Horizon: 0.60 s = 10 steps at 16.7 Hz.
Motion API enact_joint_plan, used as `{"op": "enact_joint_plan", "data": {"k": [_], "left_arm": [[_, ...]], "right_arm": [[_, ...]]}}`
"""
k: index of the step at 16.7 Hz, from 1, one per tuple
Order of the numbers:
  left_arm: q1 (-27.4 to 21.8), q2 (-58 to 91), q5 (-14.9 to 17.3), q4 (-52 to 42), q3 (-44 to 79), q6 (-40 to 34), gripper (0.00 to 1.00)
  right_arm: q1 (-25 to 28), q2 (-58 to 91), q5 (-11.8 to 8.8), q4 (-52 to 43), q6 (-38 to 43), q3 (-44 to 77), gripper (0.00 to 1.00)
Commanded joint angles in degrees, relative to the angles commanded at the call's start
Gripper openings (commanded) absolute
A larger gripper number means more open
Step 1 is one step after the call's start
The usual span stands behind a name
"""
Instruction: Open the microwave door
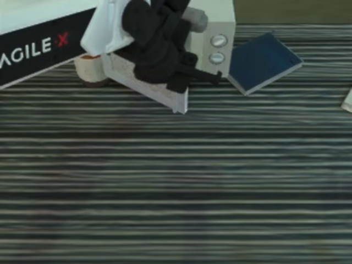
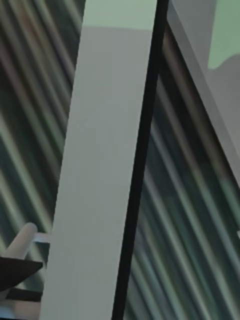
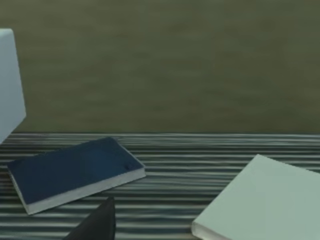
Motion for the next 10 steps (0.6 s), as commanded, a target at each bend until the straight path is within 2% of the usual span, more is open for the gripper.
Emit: {"op": "enact_joint_plan", "data": {"k": [4, 10], "left_arm": [[-0.3, -0.1, 0.5, 0.1, -0.2, -0.1, 0.0], [1.8, -4.0, 3.8, 1.7, -5.3, 6.5, 0.0]], "right_arm": [[0.0, 0.0, 0.0, 0.0, 0.0, 0.0, 1.0], [0.0, 0.0, 0.0, 0.0, 0.0, 0.0, 1.0]]}}
